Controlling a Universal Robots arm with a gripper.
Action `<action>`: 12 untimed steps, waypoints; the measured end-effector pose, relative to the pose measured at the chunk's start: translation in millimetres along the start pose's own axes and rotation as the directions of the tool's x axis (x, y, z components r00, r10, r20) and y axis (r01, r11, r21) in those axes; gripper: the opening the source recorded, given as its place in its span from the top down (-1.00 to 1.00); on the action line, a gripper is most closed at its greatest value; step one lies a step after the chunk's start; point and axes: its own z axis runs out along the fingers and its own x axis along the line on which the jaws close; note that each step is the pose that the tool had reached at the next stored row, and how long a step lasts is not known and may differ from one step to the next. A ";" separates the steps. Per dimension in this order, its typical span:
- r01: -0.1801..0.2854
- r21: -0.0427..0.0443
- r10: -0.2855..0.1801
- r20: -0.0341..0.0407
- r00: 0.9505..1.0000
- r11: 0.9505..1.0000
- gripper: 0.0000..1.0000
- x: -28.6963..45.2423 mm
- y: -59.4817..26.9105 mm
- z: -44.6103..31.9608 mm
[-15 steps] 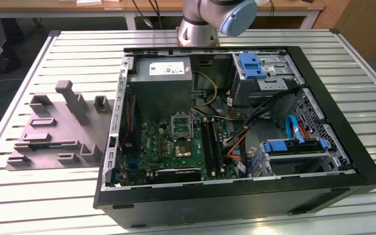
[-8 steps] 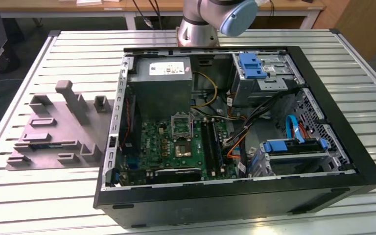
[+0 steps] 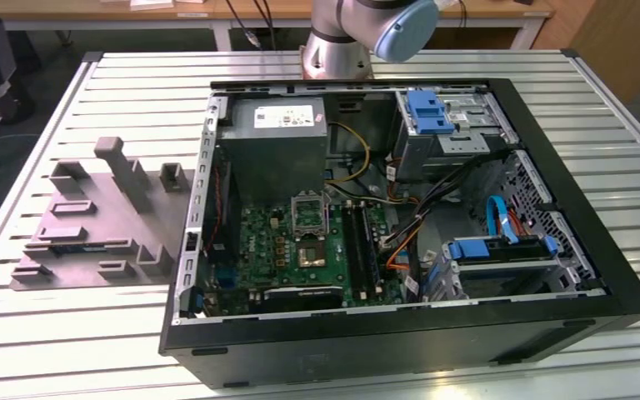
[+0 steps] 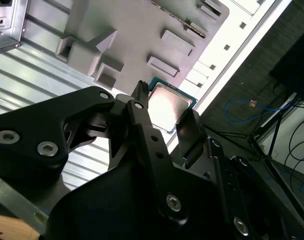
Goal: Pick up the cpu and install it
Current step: 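Pick up the cpu and move it towards the insertion slot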
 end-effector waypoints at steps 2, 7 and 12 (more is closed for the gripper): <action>0.000 0.000 0.000 0.000 1.000 1.000 0.06 -0.9 0.0 0.0; 0.000 0.000 0.000 0.000 1.000 1.000 0.06 -3.4 0.1 0.1; 0.000 0.000 0.000 0.000 1.000 1.000 0.06 -4.9 0.1 0.1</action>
